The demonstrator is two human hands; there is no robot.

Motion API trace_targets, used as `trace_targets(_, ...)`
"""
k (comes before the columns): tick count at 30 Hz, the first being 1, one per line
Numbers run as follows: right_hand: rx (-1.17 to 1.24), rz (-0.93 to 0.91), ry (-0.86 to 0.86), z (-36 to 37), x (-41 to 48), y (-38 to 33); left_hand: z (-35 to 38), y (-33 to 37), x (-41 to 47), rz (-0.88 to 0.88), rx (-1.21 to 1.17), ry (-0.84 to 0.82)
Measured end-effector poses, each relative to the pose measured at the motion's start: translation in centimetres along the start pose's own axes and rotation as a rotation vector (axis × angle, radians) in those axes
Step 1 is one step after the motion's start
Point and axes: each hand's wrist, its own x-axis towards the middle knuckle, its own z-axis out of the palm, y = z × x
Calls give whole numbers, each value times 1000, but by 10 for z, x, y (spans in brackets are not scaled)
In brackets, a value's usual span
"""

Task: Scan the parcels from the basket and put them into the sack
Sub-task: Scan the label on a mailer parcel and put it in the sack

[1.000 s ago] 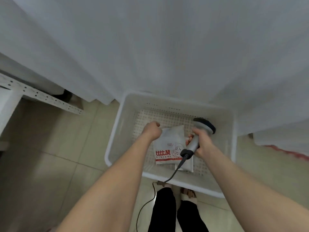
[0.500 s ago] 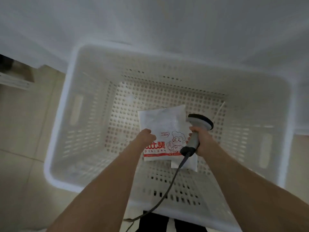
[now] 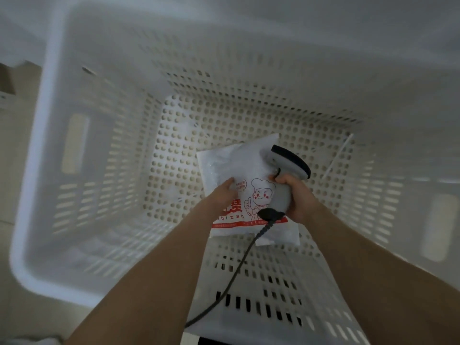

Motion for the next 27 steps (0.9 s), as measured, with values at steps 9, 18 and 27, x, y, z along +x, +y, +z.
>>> trace_targets(9, 63, 60, -129, 59, -129, -44, -19, 31, -138, 66, -252, -128)
trace_targets(18, 139, -22, -307, 151, -328, -102, -79, 75, -338, 130, -638, -197)
trace_targets(27, -23, -84, -301, 210, -501, -154, -153, 112, -529, 269, -548, 216)
